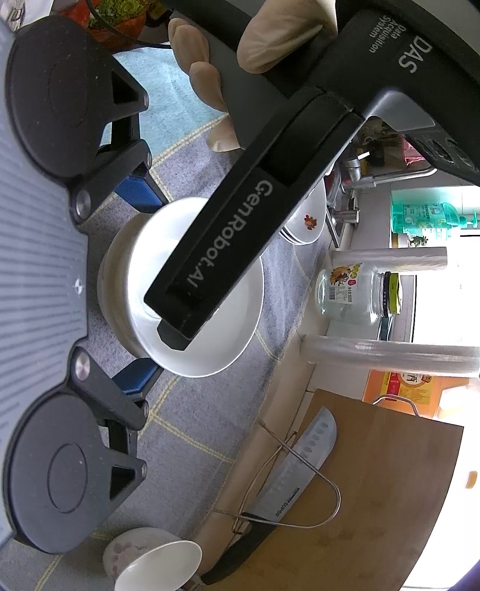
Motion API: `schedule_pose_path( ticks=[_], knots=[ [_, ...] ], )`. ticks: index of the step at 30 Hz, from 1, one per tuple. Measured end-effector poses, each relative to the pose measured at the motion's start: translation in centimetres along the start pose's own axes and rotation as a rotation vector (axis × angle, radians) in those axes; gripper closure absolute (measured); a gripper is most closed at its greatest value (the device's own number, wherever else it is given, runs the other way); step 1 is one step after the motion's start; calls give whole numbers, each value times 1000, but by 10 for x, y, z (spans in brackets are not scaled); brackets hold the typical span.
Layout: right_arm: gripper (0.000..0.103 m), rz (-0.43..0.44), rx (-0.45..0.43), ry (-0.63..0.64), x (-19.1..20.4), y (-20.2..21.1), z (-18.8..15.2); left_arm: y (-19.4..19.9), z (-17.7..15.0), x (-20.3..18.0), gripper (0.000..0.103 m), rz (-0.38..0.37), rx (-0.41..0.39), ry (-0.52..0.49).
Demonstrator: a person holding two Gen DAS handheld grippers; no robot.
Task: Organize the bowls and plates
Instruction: 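Lower the bowl into the first bowl and open the left tool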
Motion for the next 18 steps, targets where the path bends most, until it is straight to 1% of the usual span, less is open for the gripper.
schedule_pose_path(
  ticks=[8,18],
  knots=[
    [14,-16,3,9,2,-2,-1,-1,0,0,16,-2,1,-10],
    [14,-15,6,13,0,-1,0,-2,0,-1,16,2,4,-16]
  ],
)
Point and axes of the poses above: each gripper's, at about its wrist camera, not at the fingertips, and y roughly against the way its jaws point, x to its left, z to its top, the point moved 2 cm from there along -y, roughly the way its jaws point, and after that the axes turned 10 degrees about -y, right-handed, at the moved point
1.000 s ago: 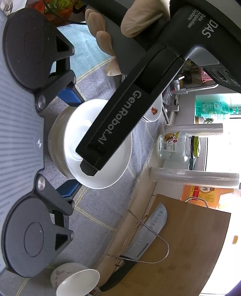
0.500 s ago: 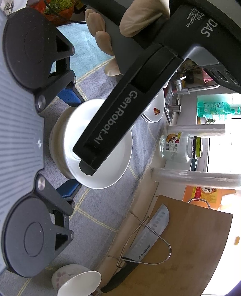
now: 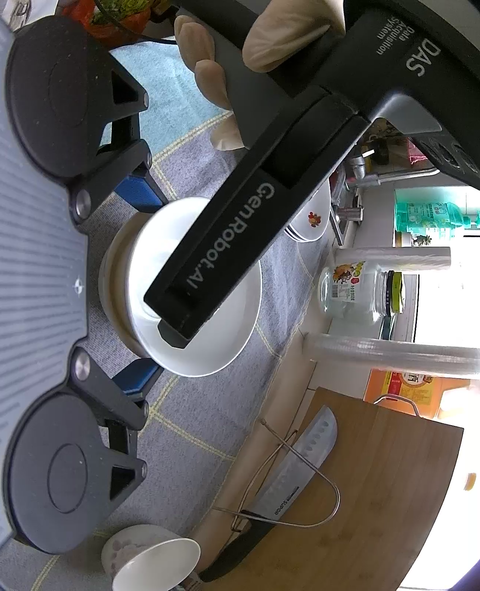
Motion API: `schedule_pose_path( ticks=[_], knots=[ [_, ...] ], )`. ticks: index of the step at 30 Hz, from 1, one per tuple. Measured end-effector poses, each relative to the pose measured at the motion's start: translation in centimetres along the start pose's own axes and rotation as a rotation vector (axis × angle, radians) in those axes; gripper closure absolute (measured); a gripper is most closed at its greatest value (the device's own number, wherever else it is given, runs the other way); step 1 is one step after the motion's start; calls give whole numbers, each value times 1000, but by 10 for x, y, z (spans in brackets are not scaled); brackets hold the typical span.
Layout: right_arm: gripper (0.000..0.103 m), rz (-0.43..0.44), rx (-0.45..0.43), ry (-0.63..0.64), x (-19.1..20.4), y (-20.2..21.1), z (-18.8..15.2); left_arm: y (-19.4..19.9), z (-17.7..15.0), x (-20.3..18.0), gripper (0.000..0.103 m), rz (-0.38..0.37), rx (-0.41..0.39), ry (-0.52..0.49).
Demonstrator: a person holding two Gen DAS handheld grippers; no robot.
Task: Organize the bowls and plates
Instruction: 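Lower the bowl into the first bowl and open the left tool, then withdraw the left tool from the stacked bowls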
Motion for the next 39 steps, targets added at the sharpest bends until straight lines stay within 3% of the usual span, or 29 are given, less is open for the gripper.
schedule_pose_path(
  ticks=[5,8,24,33,39],
  knots=[
    [13,4,5,-3,-1,-1,0,0,0,1,14,2,-1,1],
    [0,6,-4,-3,-1,-1,0,0,0,3,14,7,-8,-4],
    [0,-3,-36,7,-7,11,-3,27,-10,11,9,65,-98,86],
    [0,26,-31,-37,-25,29,-7,41,-24,-2,9,124,-149,132],
    [0,-11,-34,-63,-33,42,-12,47,-26,-16,8,129,-171,113]
  ],
)
Point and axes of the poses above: each gripper's, at about its wrist camera, not at the fingertips, and y roughly against the way its jaws point, x to its left, z to its top, the point moved 2 cm from there along -y, roughly the way its jaws point, and after that the axes turned 10 degrees about -y, right-handed, at the moved point
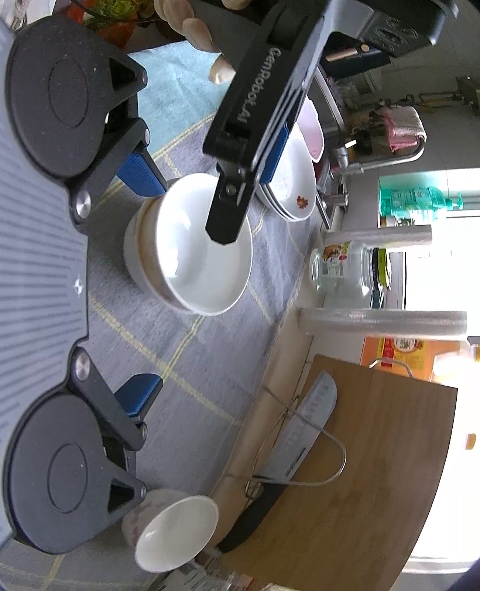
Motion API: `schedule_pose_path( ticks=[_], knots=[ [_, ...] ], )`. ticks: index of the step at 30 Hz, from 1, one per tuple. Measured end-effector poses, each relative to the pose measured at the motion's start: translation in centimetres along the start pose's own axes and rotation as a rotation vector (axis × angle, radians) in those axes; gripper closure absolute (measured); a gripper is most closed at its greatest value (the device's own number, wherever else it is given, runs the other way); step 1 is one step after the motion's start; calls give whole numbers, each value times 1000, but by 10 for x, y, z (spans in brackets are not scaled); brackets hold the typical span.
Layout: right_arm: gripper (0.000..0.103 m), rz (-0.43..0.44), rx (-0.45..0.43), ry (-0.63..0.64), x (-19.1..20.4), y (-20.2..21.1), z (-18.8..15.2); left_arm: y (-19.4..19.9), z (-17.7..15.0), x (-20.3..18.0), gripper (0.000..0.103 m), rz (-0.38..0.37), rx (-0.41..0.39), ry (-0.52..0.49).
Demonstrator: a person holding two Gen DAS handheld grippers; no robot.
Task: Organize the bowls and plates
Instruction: 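Withdraw the left tool from the stacked bowls, then move the left tool toward the flower-patterned bowl while the right tool approaches it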
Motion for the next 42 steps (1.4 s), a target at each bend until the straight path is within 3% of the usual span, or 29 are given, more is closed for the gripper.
schedule_pose_path(
  ticks=[5,16,25,33,36,39,42],
  knots=[
    [0,-49,-3,-41,-5,9,-5,3,2,-14,8,-28,-28,-67],
    [0,-311,-3,-231,-32,43,-22,4,14,-46,7,-162,-112,-271],
    [0,-491,-2,-344,-103,74,-42,-27,27,-101,3,-260,-121,-297],
    [0,-478,12,-335,-177,78,-45,-90,34,-154,2,-188,-67,-274],
    [0,-459,9,-327,-197,74,-41,-116,36,-162,2,-146,-60,-240],
    [0,-498,19,-308,-215,67,-37,-141,36,-167,0,-121,-56,-221],
    [0,-486,24,-311,-233,63,-33,-166,36,-173,1,-82,-6,-211]
  ],
)
Point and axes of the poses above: each gripper's, at about its wrist camera, not at the fingertips, and y roughly against the way its jaws point, x to its left, z to its top, the point moved 2 cm from there along -y, roughly the way its jaws point, and after that the axes turned 10 degrees about -y, right-handed, at the moved point
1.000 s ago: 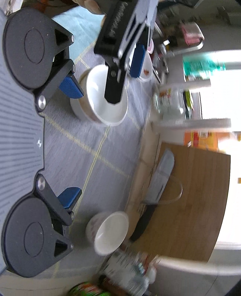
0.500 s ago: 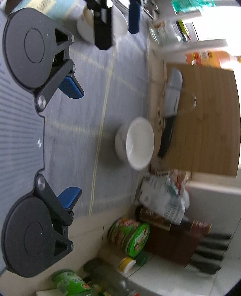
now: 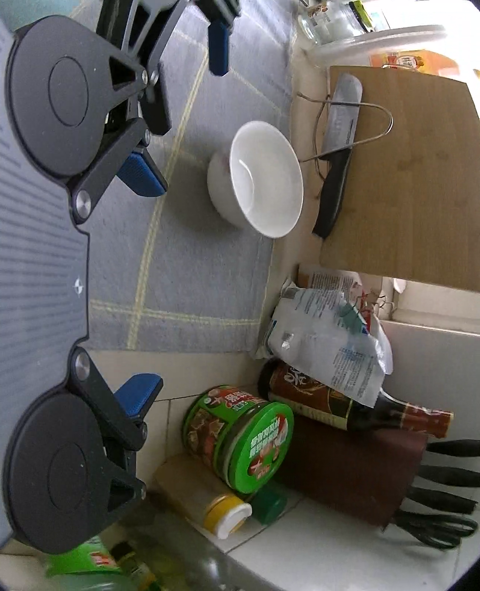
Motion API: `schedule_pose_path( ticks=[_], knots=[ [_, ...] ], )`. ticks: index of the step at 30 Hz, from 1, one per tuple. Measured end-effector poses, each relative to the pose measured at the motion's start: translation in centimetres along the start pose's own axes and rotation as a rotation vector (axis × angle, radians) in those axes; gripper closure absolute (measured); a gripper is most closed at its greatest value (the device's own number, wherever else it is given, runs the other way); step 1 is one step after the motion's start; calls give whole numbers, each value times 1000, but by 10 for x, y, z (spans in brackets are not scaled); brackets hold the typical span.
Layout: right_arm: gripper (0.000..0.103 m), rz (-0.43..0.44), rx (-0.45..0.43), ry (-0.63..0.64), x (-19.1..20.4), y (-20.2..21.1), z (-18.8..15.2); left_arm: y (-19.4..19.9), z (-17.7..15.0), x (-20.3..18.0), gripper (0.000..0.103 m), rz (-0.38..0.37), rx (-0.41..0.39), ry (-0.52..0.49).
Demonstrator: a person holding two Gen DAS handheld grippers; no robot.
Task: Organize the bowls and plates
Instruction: 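Move the left tool toward the flower-patterned bowl while the right tool approaches it, then close the left tool on the flower-patterned bowl's rim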
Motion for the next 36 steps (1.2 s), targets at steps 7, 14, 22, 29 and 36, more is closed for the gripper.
schedule_pose_path(
  ticks=[7,14,22,29,36],
  knots=[
    [0,63,-7,-5,-9,-16,17,-29,-4,-7,1,47,79,-32],
    [0,145,3,19,-3,-31,29,-27,-5,-9,0,68,60,-56],
    [0,200,32,56,10,-48,36,-27,-9,-11,0,85,2,-56],
    [0,230,54,105,16,-58,45,-32,-4,-7,0,85,8,-52],
    [0,259,51,139,20,-66,60,-40,-1,-3,0,89,-22,-54]
  ],
)
Point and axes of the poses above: each gripper's, at about its wrist camera, not at the fingertips, and y roughly against the way its jaws point, x to its left, z to its top, the point moved 2 cm from there along -y, roughly the way its jaws point, and after that the axes turned 10 degrees about -y, right-handed, at the moved point
